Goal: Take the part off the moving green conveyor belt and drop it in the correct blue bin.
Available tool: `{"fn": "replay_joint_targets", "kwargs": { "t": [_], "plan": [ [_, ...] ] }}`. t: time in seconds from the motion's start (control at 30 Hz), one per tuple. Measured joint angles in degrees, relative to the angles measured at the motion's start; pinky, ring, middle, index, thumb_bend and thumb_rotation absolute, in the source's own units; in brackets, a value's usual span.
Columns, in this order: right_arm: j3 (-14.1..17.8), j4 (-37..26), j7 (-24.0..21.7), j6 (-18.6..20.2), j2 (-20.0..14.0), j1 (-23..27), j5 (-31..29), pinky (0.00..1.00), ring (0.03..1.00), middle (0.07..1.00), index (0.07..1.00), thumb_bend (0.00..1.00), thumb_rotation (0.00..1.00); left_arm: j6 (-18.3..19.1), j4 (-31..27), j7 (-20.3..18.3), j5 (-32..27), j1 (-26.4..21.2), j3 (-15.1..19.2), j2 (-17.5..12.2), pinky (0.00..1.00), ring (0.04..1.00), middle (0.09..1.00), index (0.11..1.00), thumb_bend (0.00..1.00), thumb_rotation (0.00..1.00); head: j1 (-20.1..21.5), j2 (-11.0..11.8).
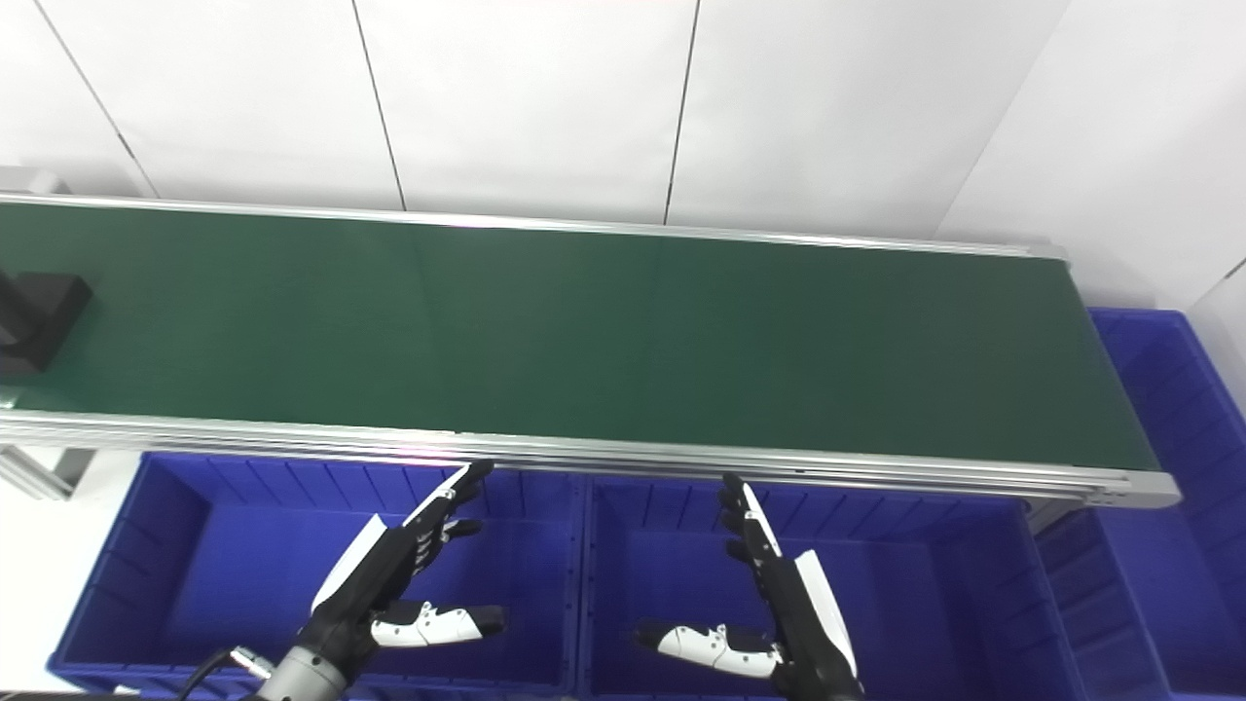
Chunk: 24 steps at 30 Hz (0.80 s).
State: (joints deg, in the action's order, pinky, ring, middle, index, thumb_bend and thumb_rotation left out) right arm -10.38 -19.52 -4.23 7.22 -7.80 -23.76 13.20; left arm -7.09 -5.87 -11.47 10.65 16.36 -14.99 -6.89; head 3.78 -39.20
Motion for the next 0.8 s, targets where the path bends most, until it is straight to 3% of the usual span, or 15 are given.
{"fn": "replay_joint_targets", "kwargs": {
  "t": [0.67,0.8],
  "plan": [
    [-0.11,0.0,-0.09,0.0,-0.46,0.3,0.17,0.86,0.95,0.968,1.0,0.88,0.34,-0.84,0.76,0.21,0.11,-0.01,-0.22,0.02,0.89,0.982,0.99,0.954,0.8,0.44,0.0,0.09],
    [-0.11,0.01,-0.09,0.0,-0.45,0.33,0.12,0.89,0.95,0.965,1.0,0.87,0.34,-0.84,0.76,0.21,0.09,-0.01,-0.23,0.03,0.86,0.981,0.99,0.953,0.8,0.43,-0.09,0.0]
  ]
}}
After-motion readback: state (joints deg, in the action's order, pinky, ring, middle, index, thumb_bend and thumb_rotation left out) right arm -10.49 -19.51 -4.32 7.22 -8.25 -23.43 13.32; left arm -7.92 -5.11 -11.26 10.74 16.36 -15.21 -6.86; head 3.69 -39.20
